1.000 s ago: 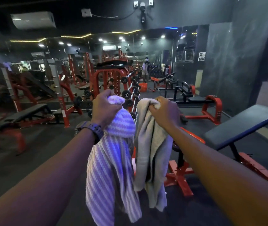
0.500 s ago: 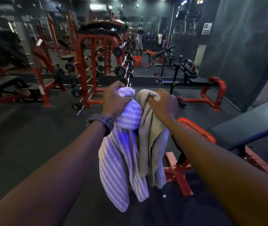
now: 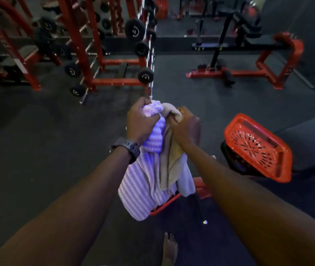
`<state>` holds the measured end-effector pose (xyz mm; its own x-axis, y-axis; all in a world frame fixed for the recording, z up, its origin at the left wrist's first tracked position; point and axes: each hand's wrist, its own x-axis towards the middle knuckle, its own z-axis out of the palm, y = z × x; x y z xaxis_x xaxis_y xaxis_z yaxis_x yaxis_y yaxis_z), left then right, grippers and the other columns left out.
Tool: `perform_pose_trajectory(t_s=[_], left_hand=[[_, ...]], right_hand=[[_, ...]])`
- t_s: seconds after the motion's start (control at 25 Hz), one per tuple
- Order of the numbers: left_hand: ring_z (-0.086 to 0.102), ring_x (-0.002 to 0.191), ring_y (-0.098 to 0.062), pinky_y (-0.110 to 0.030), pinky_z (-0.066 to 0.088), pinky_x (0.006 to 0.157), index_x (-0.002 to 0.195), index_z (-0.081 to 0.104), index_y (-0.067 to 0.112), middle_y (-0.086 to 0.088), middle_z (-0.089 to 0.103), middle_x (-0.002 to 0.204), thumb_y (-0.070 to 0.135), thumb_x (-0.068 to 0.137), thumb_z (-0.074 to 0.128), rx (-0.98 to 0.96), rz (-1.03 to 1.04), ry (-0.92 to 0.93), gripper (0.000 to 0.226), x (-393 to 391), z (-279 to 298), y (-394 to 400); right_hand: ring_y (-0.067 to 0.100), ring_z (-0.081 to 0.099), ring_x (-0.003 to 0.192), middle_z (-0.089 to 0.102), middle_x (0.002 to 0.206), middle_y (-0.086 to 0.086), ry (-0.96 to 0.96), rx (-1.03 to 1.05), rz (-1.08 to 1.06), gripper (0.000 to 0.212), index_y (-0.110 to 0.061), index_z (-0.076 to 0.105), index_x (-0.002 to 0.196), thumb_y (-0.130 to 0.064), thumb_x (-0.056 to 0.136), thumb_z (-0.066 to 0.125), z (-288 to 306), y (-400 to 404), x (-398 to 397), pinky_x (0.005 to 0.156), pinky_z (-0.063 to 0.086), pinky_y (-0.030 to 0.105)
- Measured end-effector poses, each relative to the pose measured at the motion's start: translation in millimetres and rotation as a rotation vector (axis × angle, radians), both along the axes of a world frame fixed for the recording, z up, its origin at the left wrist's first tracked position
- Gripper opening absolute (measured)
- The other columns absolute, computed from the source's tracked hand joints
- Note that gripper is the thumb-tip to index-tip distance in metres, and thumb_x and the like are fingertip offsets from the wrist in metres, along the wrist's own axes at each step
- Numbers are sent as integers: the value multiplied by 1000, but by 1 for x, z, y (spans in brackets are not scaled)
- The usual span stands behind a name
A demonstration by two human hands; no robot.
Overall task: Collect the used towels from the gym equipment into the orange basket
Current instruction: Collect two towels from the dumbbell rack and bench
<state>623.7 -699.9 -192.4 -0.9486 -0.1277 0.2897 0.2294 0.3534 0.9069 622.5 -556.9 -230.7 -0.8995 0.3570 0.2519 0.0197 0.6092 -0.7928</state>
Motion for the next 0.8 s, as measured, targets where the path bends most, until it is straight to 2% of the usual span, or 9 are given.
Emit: perform_pose_trajectory(t_s=[0.12,0.24,0.32,0.4,0.48,0.56,0.64,0.72,0.8], left_hand=[[50,70,-18,-34,46,70,83,54,21,7,57,75,17,70,72,-1,28,-108,23,-42,-53,6],[60,85,-28,-38,51,79,81,52,30,-1,64,89,21,70,73,18,59,-216,25,-73,-122,7],[59,85,-17,-30,49,79,78,50,35,7,62,88,22,71,71,26,48,-291,27,-88,-181,5],[54,76,3,-15,43,74,79,48,36,14,57,82,16,74,72,24,1,-345,32,-94,-249,-1],[51,72,6,-10,37,69,85,50,30,15,54,80,6,79,73,-47,-80,-381,34,-91,-315,-13],[54,80,-4,-23,39,74,97,58,15,5,59,87,4,82,72,-204,-156,-412,23,-88,-387,-28],[57,111,-29,-39,41,92,128,58,10,-11,62,119,11,84,70,-501,-292,-484,46,-83,-458,-41],[29,144,-41,-50,32,111,156,29,24,-19,31,157,25,85,69,-820,-422,-613,82,-76,-516,-47],[-3,154,-40,-60,25,116,159,5,37,-13,-8,168,32,88,68,-909,-465,-728,95,-75,-558,-43]], right_hand=[[38,66,80,72,86,12,-90,-53,-24,18,-18,62,86,-36,86,65,-57,0,-38,60,31,30],[39,65,79,72,84,13,-160,-66,-55,17,-17,61,82,-31,86,68,-124,-4,-61,60,27,29],[39,65,80,72,84,12,-223,-53,-68,15,-17,62,83,-30,87,68,-183,-6,-67,61,27,29],[38,66,81,73,86,11,-293,-31,-39,11,-19,63,86,-28,88,67,-249,-11,-67,61,28,29],[34,67,84,73,88,7,-352,29,26,8,-21,63,90,-30,88,63,-309,-12,-63,61,31,30],[30,66,94,71,99,4,-414,118,115,19,-24,64,99,-35,87,56,-375,-12,-60,66,44,33],[33,58,114,61,122,8,-518,232,187,31,-27,63,118,-37,90,53,-437,-14,-57,84,51,42],[38,42,134,44,146,14,-618,333,238,43,-29,54,139,-36,97,52,-491,-22,-54,101,44,46],[35,27,147,25,161,16,-665,363,301,51,-33,37,154,-36,104,45,-531,-32,-55,107,37,44]])
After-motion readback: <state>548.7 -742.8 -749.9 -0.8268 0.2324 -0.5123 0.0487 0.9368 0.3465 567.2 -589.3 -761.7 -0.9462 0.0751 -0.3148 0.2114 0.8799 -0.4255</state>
